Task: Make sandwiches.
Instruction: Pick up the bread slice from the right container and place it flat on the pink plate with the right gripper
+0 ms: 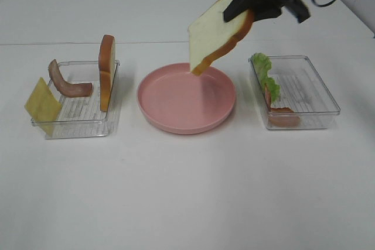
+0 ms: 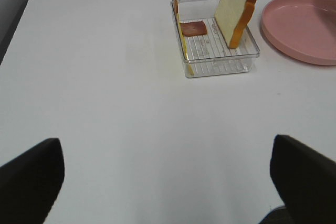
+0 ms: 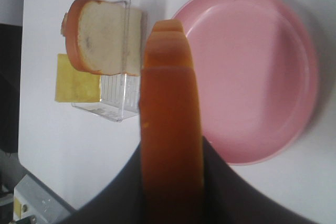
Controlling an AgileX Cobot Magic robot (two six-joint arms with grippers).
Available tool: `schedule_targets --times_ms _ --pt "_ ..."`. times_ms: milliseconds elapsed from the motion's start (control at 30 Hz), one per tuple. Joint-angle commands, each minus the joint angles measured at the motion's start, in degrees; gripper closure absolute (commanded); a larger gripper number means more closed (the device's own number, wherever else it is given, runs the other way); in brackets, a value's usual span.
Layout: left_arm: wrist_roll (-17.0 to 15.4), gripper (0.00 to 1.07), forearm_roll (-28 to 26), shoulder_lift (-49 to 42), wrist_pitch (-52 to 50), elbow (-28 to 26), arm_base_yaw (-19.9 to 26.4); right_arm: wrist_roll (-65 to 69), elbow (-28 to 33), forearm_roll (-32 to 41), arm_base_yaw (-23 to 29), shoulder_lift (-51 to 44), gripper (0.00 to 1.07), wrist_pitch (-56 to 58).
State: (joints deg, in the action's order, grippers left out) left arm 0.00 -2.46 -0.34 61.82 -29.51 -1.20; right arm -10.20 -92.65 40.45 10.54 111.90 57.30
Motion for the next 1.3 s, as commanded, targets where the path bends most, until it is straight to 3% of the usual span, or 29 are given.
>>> schedule_targets --times_ms 33,533,1167,1200,1233,1267,1300 --pt "0.0 0.04 -0.2 -1.0 -0.2 -0.1 0.0 -1.2 -0.2 1.5 2.2 2.8 1.07 -2.3" --pt "0.0 0.04 -0.1 -0.9 -0.2 -0.1 0.0 2.1 -11.7 3.0 6.1 18.5 1.07 -3.6" --pt "0.0 0.04 0.0 -0.9 -0.2 -0.1 0.0 2.2 -12.1 4.0 6.8 23.5 1.07 -4.8" --pt "0.0 0.04 0.0 -0.9 -0.2 -0.1 0.0 2.2 -12.1 3.6 6.8 23.5 0.97 -4.8" --pt "0.0 0.04 0.0 -0.9 -0.2 -0.1 0.0 2.2 -12.1 3.6 6.8 23.5 0.97 -4.8" --pt "0.0 0.04 0.1 -0.9 -0.2 -0.1 0.0 2.2 -12.1 3.6 6.8 23.5 0.80 -4.8" --pt "0.0 0.04 0.2 -0.9 -0.2 -0.1 0.0 2.2 -12.1 3.3 6.8 23.5 0.70 -4.7"
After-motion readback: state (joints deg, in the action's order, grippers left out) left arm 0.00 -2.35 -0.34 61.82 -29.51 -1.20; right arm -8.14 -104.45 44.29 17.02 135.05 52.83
